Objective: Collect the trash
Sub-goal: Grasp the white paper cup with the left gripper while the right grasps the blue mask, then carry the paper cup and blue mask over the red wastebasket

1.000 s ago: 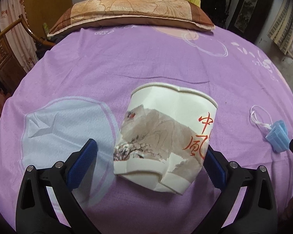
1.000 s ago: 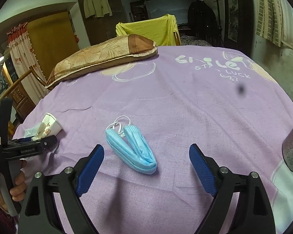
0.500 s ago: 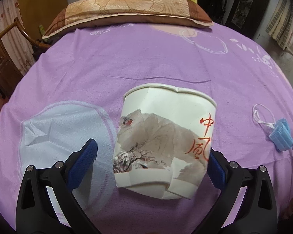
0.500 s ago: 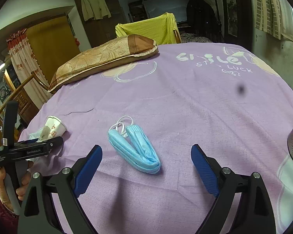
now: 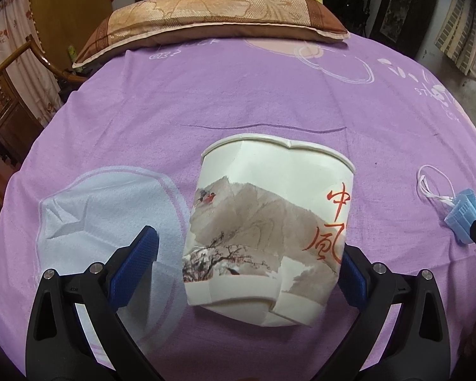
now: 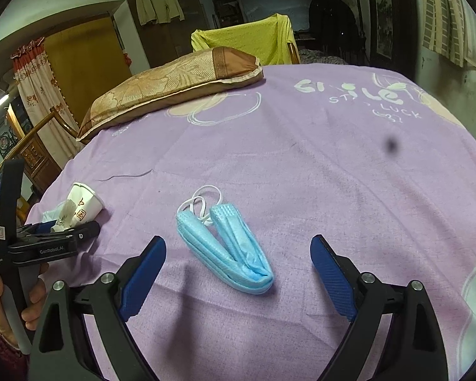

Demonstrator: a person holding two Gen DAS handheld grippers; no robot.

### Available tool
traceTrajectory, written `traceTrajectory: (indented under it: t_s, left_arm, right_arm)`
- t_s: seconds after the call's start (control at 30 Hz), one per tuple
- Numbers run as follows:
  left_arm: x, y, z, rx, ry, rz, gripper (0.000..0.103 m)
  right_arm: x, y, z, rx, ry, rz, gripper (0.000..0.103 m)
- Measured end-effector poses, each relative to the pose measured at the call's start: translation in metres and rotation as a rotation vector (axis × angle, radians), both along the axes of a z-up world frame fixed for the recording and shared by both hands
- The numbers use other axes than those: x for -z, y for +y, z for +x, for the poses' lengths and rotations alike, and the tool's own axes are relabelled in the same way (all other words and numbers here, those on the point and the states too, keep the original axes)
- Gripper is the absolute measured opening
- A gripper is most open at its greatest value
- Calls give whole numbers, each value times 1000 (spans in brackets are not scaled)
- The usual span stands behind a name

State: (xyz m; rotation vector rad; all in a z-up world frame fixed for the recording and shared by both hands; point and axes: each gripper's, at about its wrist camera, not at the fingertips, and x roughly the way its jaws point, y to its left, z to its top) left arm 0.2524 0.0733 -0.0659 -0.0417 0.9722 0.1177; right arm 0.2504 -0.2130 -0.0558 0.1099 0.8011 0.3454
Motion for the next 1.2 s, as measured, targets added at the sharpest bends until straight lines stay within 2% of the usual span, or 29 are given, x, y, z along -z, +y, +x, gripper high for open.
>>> traceTrajectory:
  t_s: [0.33, 0.47, 0.53, 0.67, 0.77, 0.8, 0.83, 0.87, 0.9, 1.03, 1.2]
  left_arm:
    - [-2, -6, -2, 17, -19, 20, 97]
    - [-8, -10, -6, 37, -47, 18, 86]
    - [-11, -13, -8, 54, -61, 18, 77]
    - [-17, -20, -13, 86, -89, 8, 76]
    - [-26, -28, -20, 102, -132, 38, 76]
    - [-28, -29, -22, 110, -143, 38, 75]
    - [-31, -31, -25, 119, -155, 32, 75]
    - [-33, -32, -27, 123, -161, 27, 75]
    - [-36, -33, -29, 128, -170, 22, 75]
    - [-45, -36, -38, 139, -202, 13, 75]
    - [-59, -47, -58, 164, -250, 21, 75]
  right_arm:
    - [7, -1, 9, -1, 43, 25, 91]
    - [9, -1, 9, 0, 54, 31, 91]
    - [9, -1, 9, 0, 53, 31, 91]
    - [10, -1, 9, -2, 55, 29, 91]
    - [10, -1, 8, -6, 48, 28, 89]
    - [10, 0, 8, -9, 41, 26, 78]
    - [9, 1, 7, -14, 37, 16, 59]
    - [9, 4, 6, -25, 37, -5, 50]
    - [10, 6, 6, -29, 39, -16, 35]
    - [5, 4, 0, -14, 12, -32, 29]
    - [-8, 3, -15, 6, -31, -35, 26]
